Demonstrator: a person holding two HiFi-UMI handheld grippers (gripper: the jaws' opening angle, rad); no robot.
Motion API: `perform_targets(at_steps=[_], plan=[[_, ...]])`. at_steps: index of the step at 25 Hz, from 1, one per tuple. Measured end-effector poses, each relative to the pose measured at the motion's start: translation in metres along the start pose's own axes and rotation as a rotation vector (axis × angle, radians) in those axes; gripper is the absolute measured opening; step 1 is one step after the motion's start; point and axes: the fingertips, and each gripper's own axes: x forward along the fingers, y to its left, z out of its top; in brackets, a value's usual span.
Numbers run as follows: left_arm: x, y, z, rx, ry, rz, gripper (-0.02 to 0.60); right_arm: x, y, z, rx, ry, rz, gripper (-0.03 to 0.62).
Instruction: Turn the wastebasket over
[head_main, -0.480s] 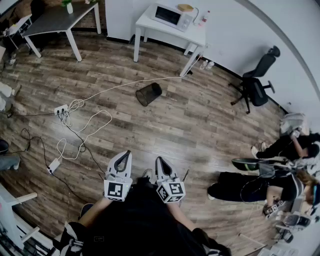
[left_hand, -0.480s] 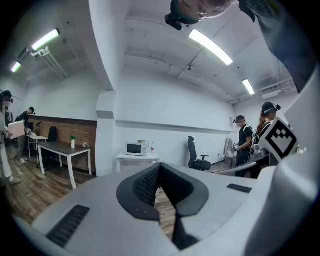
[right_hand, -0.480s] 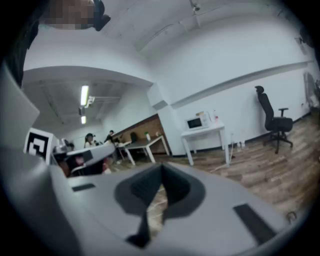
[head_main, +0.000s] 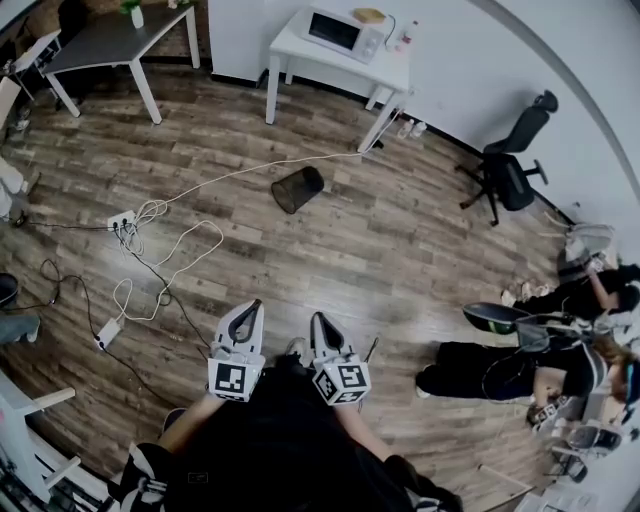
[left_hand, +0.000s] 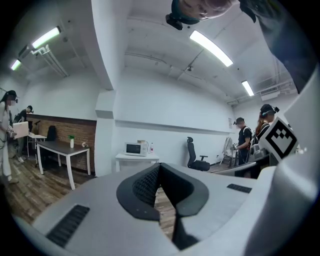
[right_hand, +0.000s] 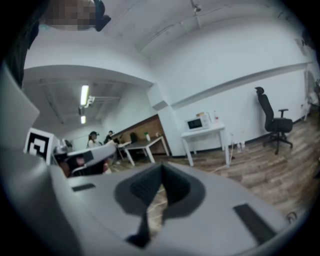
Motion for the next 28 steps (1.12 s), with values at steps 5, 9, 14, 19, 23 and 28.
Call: perform_targets(at_steps=[5,9,14,19,23,28], plan=[[-0.004,0.01,-0.001,-0.007,0.007,-0.005,0.034,0.004,0.01,0.0,0.017,-0.006,-0.006,0.032],[-0.008,0.02,-0.002,-0.015,0.006,-0.012,0.034,0.009,0.018,-0.001,0.025,-0.018,-0.013,0.032],[-0.018,0.04,-0.007,-0.029,0.007,-0.023,0.034,0.018,0.036,-0.008,0.017,-0.012,-0.028,0.032],[-0.03,0.063,-0.013,-0.042,0.026,-0.046,0.034,0.027,0.057,-0.015,0.01,-0.013,-0.055,0.032],[-0.037,0.081,-0.017,-0.038,0.035,-0.071,0.034,0.036,0.072,-0.021,0.019,-0.007,-0.081,0.032],[-0.043,0.101,-0.022,-0.061,0.045,-0.072,0.034,0.042,0.081,-0.027,0.004,-0.009,-0.097,0.032]])
